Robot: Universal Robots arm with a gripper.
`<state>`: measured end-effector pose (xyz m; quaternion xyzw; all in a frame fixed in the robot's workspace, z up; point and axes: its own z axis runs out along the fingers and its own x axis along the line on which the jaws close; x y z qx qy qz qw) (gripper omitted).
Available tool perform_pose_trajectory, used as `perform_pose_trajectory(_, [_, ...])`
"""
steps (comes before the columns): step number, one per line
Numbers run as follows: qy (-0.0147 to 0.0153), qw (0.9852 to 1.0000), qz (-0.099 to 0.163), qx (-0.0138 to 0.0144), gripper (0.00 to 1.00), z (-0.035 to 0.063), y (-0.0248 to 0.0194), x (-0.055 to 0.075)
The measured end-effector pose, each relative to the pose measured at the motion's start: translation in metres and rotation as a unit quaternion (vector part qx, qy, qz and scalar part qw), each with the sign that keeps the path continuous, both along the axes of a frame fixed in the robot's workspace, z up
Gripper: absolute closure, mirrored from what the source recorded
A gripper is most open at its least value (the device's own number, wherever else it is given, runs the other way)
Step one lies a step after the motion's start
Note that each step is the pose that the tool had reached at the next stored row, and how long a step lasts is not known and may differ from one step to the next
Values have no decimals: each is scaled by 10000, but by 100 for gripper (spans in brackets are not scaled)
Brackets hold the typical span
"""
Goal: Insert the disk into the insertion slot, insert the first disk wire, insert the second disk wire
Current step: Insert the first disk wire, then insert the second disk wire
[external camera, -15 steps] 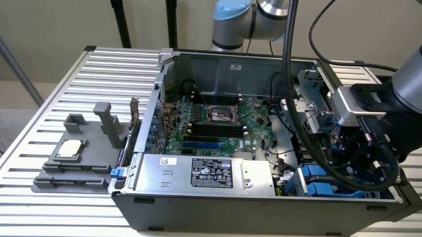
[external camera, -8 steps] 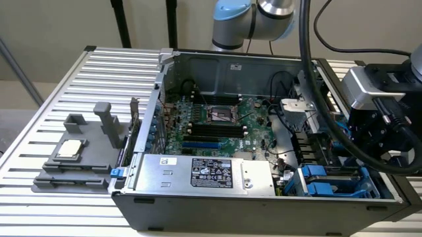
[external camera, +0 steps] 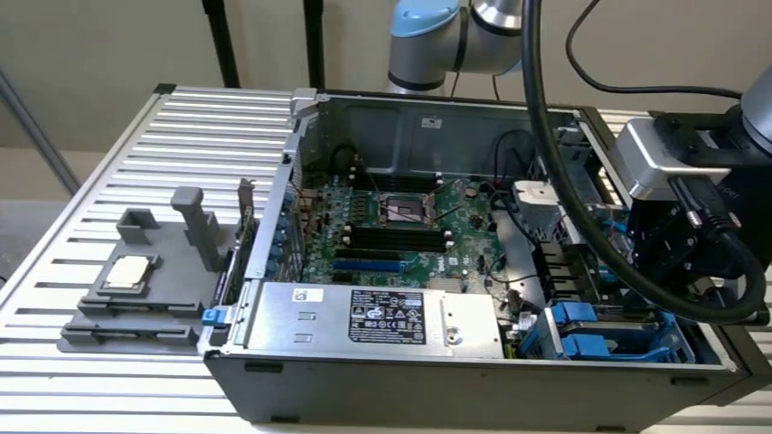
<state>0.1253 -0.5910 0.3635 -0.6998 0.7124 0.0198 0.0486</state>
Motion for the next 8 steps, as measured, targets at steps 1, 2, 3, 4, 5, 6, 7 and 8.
perform_pose_trajectory(1, [0,10000,2,0,76,0,0,0])
perform_pose_trajectory(2, [0,10000,11,0,76,0,-1,0])
perform_pose_trajectory(3, [0,10000,19,0,76,0,-1,-1])
perform_pose_trajectory(4, [0,10000,21,0,76,0,0,0])
perform_pose_trajectory(5, [0,10000,23,0,76,0,-1,-1])
perform_pose_trajectory(6, [0,10000,26,0,76,0,-1,0])
perform_pose_trajectory(7, [0,10000,28,0,76,0,0,0])
perform_pose_trajectory(8, [0,10000,30,0,76,0,0,0])
